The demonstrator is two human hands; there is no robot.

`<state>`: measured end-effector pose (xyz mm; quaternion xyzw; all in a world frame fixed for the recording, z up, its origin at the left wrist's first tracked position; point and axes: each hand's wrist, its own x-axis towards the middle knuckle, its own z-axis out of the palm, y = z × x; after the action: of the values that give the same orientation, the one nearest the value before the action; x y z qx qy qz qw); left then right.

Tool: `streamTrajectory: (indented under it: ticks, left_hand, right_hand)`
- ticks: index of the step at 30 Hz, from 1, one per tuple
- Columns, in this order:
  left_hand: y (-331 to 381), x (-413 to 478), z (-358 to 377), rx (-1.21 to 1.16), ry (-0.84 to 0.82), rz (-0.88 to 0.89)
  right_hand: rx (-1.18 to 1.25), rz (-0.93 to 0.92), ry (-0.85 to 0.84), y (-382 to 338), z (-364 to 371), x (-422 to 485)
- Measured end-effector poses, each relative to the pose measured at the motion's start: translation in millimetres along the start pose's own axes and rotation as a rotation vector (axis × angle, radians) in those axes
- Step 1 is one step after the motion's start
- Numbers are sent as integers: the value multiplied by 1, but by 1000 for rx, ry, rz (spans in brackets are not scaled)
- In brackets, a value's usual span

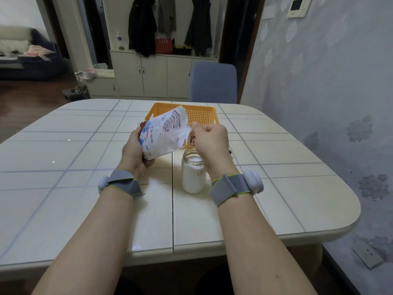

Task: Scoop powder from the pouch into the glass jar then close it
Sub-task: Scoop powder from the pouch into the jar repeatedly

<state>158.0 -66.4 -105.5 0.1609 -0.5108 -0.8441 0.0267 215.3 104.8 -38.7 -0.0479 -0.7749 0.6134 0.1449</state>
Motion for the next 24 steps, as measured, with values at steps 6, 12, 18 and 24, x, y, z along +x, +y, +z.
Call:
streamTrajectory:
  ticks: [6,12,18,24]
  left_hand:
    - [-1,3,-3,24,5,7]
    - [-3,6,-7,18,14,10]
    - [-4,7,-7,-18,51,15]
    - [-3,8,-7,-14,82,21]
  right_hand:
    - [86,59,70,6,-8,4]
    - [109,80,102,6,-21,1]
    - [178,100,141,5,-42,1]
    - [227,101,165,2,-61,-5]
